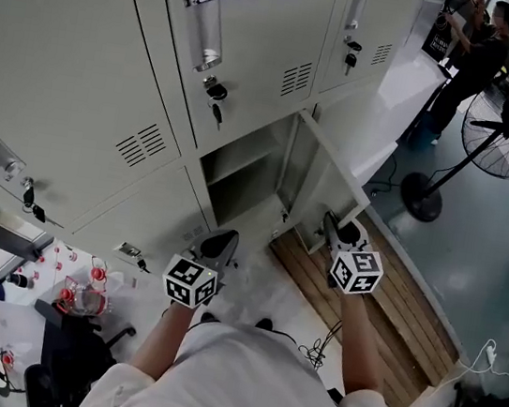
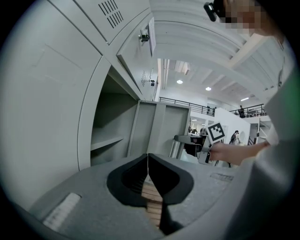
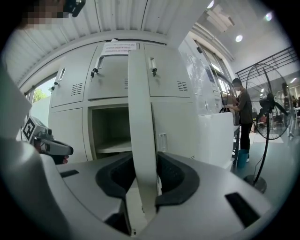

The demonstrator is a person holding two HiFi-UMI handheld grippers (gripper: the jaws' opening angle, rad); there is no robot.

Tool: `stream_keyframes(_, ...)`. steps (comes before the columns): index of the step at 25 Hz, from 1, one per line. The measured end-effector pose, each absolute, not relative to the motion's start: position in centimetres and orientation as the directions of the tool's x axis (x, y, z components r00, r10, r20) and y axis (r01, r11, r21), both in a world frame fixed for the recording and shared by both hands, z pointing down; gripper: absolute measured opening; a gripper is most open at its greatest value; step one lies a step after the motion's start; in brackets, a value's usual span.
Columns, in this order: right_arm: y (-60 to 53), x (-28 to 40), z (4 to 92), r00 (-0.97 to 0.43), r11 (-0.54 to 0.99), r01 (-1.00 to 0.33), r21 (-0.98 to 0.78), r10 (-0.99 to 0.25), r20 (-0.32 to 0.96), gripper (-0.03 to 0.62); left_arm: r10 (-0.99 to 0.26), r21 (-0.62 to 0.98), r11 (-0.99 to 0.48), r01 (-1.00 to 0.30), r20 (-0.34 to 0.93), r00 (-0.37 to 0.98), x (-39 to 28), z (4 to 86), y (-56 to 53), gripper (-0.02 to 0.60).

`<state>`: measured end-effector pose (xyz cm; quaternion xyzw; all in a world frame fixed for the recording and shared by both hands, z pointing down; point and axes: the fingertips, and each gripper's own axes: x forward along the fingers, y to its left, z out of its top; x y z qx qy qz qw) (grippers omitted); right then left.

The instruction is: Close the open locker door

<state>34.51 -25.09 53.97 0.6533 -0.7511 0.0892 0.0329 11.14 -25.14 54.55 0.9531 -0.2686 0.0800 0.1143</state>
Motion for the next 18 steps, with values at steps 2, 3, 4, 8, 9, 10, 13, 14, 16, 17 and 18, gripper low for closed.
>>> stream_keyframes(2,-25.0,33.3,53.8,-0.147,0.135,-0.988,-0.079,-0.975,0.166,0.120,-0.492,0.176,-0.831,-0.528,0.211,0.844,10.5,54.4,-25.2,0.015)
stream_keyframes(3,-24.9,32.7,53.8,-0.150,0.139,-0.987,-0.075,-0.975,0.167,0.120,-0.492,0.177,-0.831,-0.527,0.210,0.845,10.1,54.4,-25.3,0.015)
stream_keyframes(4,-24.8,32.0,53.8,-0.153,0.143,-0.987,-0.072,-0.974,0.167,0.120,-0.491,0.178,-0.831,-0.527,0.209,0.846,9.8,54.4,-25.3,0.015)
stream_keyframes(8,-24.7,29.4,53.8,-0.166,0.160,-0.986,-0.044,-0.971,0.174,0.121,-0.489,0.181,-0.832,-0.524,0.206,0.847,8.6,54.5,-25.3,0.015)
stream_keyframes(9,-24.8,28.9,53.8,-0.164,0.160,-0.987,-0.036,-0.971,0.176,0.123,-0.488,0.182,-0.832,-0.523,0.206,0.848,8.3,54.5,-25.3,0.015)
stream_keyframes(10,-24.8,28.5,53.8,-0.160,0.157,-0.987,-0.030,-0.971,0.177,0.124,-0.487,0.182,-0.833,-0.522,0.207,0.849,8.0,54.6,-25.3,0.015)
stream_keyframes(13,-24.8,27.5,53.8,-0.146,0.142,-0.989,-0.032,-0.973,0.180,0.127,-0.484,0.185,-0.834,-0.520,0.208,0.850,7.3,54.7,-25.3,0.015)
stream_keyframes(14,-24.8,27.2,53.8,-0.144,0.140,-0.990,-0.034,-0.973,0.180,0.127,-0.482,0.186,-0.835,-0.519,0.208,0.851,7.1,54.7,-25.3,0.015)
stream_keyframes(16,-24.8,26.4,53.8,-0.147,0.143,-0.989,-0.036,-0.973,0.180,0.127,-0.481,0.185,-0.836,-0.517,0.207,0.852,6.8,54.6,-25.3,0.017)
stream_keyframes(17,-24.9,25.9,53.7,-0.150,0.146,-0.989,-0.036,-0.972,0.180,0.127,-0.481,0.185,-0.836,-0.516,0.205,0.853,6.7,54.6,-25.4,0.015)
stream_keyframes(18,-24.9,25.5,53.7,-0.153,0.149,-0.988,-0.036,-0.972,0.179,0.131,-0.481,0.185,-0.836,-0.516,0.204,0.853,6.5,54.5,-25.4,0.016)
